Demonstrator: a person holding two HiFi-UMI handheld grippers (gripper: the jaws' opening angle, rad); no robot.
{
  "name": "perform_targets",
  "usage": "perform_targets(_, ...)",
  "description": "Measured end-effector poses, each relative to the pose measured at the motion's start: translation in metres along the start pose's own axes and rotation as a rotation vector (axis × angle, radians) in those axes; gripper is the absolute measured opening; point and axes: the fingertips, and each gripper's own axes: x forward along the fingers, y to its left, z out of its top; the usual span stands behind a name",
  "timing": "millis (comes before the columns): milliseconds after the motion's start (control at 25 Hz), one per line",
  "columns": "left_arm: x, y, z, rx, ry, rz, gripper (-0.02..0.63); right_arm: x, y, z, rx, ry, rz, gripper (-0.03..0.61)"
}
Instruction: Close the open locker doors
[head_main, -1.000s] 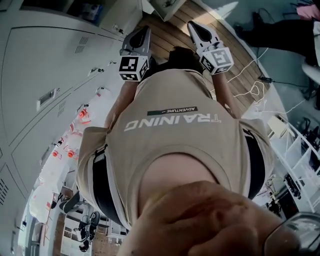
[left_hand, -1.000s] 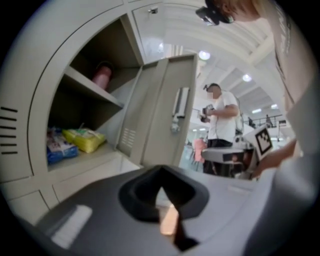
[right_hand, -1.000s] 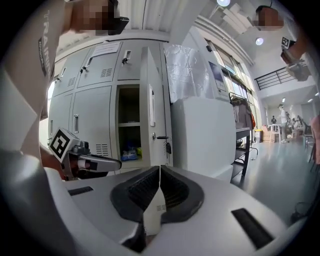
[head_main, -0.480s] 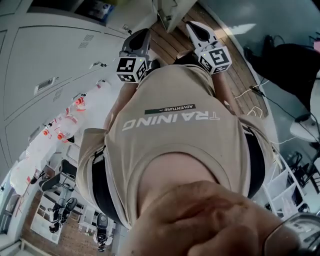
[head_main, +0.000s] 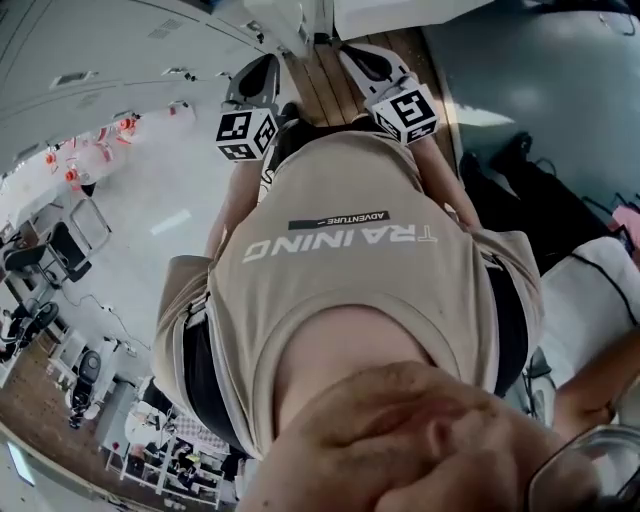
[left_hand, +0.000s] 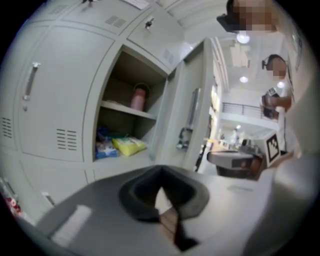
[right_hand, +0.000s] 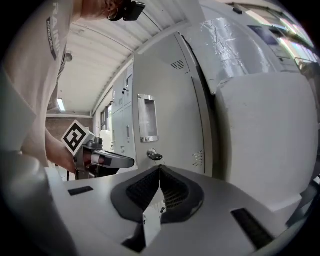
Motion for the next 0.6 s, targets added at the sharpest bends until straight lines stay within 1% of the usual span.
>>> perform_targets(120,-0.018,-0.011,0.014,-0.045,-0.024,0.098,0.0,-0.007,0.004,0.011,-0.015,0.03,0.084,0.015)
perform_targets(240,-0.038,-0.017,0.017,-0.066,-0.036,0.149,0.0,-0.004,0.012,0.02,-0.048,0.039,0.146,0.015)
perform_targets(400,-0.049,0.0,-0.002,-0.076,-0.03,0.172,0.0,0.018,0.023,0.016,-0.045,0.017,0.171,0.015)
perform_targets(520,-0.05,-0.009,0.005,-0.103,-0.047,0.172,0.0,0.014,0.024,0.036,-0.064,0.016,0.187,0.015)
perform_targets(600,-0.051,-0.008,0.009,-0.104,-0.058,0.164,0.0,0.018,0.027,0.044,-0.071,0.015,0.192,0.015)
